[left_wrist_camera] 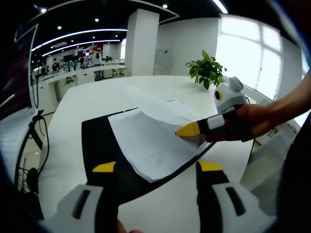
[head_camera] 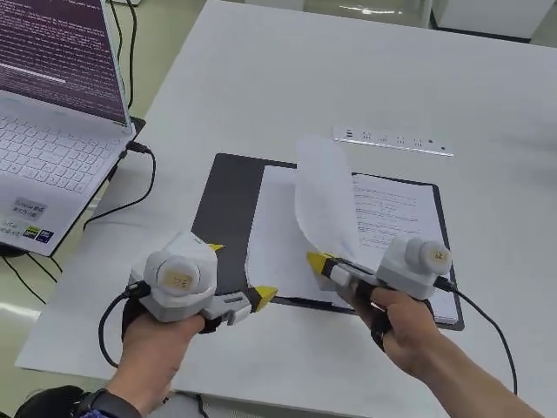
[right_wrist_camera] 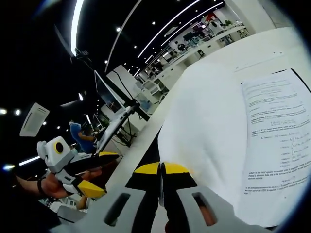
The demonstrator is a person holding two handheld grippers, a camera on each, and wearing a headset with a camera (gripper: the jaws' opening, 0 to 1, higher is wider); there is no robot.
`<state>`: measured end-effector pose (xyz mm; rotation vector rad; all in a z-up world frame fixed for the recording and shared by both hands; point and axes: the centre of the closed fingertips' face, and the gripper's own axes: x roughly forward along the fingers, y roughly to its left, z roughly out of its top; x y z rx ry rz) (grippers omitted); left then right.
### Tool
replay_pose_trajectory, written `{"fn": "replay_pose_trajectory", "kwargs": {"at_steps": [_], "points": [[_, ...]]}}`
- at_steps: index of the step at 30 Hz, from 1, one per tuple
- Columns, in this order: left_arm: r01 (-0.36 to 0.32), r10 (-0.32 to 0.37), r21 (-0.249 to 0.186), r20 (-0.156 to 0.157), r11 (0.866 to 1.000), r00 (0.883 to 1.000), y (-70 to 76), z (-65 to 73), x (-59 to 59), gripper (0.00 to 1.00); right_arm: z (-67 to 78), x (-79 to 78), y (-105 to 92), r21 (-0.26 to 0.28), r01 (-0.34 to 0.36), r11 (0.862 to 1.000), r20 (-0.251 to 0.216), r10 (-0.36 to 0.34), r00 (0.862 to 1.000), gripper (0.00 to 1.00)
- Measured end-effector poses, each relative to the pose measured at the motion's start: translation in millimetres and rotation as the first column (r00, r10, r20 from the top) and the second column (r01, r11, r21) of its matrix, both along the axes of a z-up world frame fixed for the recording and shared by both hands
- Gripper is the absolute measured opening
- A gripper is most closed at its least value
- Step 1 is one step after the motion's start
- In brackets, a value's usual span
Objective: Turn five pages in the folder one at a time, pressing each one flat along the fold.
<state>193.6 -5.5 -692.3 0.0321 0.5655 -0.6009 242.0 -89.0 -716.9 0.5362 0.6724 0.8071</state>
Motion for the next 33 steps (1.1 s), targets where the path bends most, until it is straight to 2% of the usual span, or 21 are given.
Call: {"fn": "replay_pose_trajectory", "kwargs": {"at_steps": [14,19,33], "points": [[-0.020,0.020,-0.020,-0.007,1.000,1.000,14.3,-4.7,0.3,0.64,-12.9,-1.7,39.0,0.009,-0.043,0.999,-0.042,0.043,0.998,0.00],[-0.032,0.032,-0.025,-0.014,0.999,0.999,22.3,-8.4,0.6,0.64,-22.4,0.6,50.2,0.016,-0.038,0.999,-0.070,0.039,0.997,0.00],[-0.047,0.046,-0.037,-0.033,0.998,0.998,28.5,-16.3,-4.2,0.64,-44.6,6.3,68.9,0.023,-0.016,1.000,-0.134,0.019,0.991,0.00]]}}
